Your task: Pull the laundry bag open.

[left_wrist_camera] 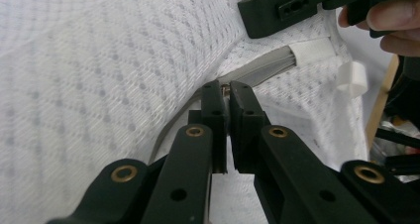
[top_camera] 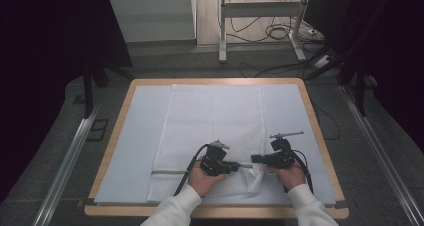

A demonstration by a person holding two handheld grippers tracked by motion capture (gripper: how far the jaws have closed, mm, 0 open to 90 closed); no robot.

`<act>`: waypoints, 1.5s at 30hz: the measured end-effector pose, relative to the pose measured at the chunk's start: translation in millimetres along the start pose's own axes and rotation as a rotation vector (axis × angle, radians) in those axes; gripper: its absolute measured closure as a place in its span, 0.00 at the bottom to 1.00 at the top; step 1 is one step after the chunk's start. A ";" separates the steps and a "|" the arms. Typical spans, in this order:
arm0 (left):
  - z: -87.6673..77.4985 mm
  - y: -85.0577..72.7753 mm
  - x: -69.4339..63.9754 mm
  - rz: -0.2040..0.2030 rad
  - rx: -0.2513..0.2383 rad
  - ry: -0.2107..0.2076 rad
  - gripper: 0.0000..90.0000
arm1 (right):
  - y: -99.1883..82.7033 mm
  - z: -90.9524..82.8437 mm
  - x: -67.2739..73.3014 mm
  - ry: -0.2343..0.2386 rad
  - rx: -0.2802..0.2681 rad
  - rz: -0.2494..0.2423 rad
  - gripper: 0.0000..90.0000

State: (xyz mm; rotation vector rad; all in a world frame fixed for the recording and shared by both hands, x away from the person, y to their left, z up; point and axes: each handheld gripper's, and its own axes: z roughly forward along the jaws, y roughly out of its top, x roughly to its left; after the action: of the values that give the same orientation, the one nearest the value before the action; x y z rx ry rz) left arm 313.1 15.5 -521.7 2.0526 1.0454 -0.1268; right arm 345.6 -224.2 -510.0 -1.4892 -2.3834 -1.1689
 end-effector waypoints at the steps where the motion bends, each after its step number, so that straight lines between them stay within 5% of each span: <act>1: -0.7 -0.1 0.0 0.001 -0.002 0.003 0.97 | 0.1 0.0 0.0 0.000 -0.001 -0.002 0.98; 45: -23.8 -17.3 26.5 -0.068 -0.004 -0.004 0.97 | -1.5 2.0 -2.6 -0.027 -0.008 -0.014 0.98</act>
State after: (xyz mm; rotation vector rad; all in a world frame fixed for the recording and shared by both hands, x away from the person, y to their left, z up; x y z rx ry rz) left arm 312.0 54.6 -527.6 2.0128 1.1121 -0.1638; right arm 346.3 -225.2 -513.3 -1.5034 -2.4131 -1.1697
